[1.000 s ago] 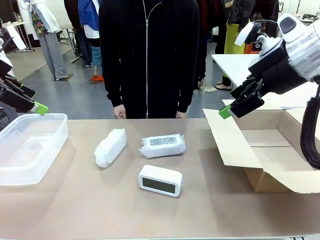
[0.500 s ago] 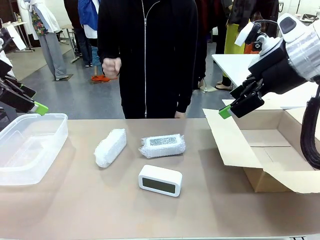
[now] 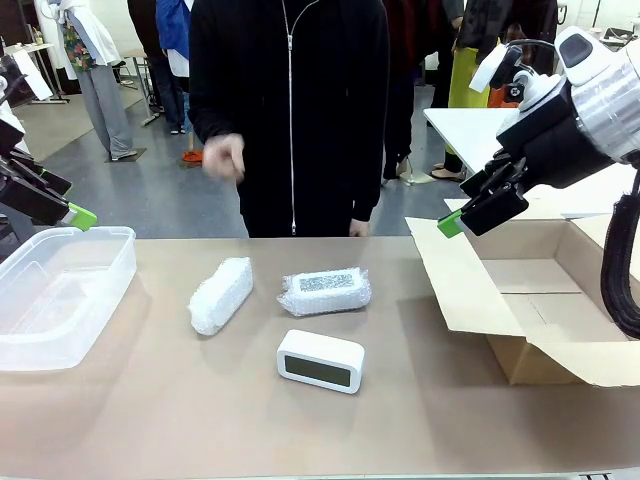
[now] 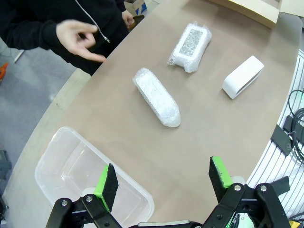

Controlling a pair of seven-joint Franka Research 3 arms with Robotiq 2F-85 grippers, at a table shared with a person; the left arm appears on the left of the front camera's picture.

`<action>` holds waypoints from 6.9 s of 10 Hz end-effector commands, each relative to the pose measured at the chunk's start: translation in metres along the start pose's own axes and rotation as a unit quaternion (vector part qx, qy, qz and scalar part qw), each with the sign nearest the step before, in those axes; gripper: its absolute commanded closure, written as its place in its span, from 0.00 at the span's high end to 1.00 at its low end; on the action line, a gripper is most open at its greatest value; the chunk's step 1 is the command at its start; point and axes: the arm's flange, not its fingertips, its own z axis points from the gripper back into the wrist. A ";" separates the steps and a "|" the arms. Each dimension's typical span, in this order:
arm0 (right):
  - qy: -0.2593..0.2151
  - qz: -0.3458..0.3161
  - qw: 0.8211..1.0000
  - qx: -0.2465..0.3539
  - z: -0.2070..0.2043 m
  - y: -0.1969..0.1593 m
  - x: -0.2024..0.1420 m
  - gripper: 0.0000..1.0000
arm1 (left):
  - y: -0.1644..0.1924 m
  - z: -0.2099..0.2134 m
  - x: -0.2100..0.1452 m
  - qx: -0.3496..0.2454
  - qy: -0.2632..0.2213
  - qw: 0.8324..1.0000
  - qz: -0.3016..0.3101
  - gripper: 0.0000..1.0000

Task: Separate and place wrapped and unwrapped clocks.
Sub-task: Pick up the Digital clock indicated by the person.

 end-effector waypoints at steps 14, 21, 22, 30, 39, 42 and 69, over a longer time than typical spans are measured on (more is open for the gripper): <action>0.001 0.000 1.000 0.007 0.000 0.001 -0.001 1.00 | 0.001 0.000 0.000 0.000 0.000 1.000 0.001 1.00; 0.001 0.000 1.000 0.007 0.000 0.001 -0.001 1.00 | 0.001 0.000 0.000 0.000 0.000 1.000 0.001 1.00; 0.001 0.000 1.000 0.007 0.000 0.001 -0.001 1.00 | 0.001 0.000 0.000 0.000 0.000 1.000 0.001 1.00; 0.001 0.000 1.000 0.007 0.000 0.001 -0.001 1.00 | 0.001 0.000 0.000 0.000 0.000 1.000 0.001 1.00; 0.046 -0.429 0.891 -0.141 -0.258 0.061 0.178 1.00 | 0.001 0.000 0.000 0.000 0.000 1.000 0.001 1.00; 0.069 -0.384 0.920 -0.044 -0.240 0.038 0.167 1.00 | 0.001 0.000 0.000 0.000 0.000 1.000 0.001 1.00; 0.234 -0.634 0.724 -0.139 -0.481 0.065 0.212 0.82 | 0.001 0.000 0.000 0.000 0.000 1.000 0.001 1.00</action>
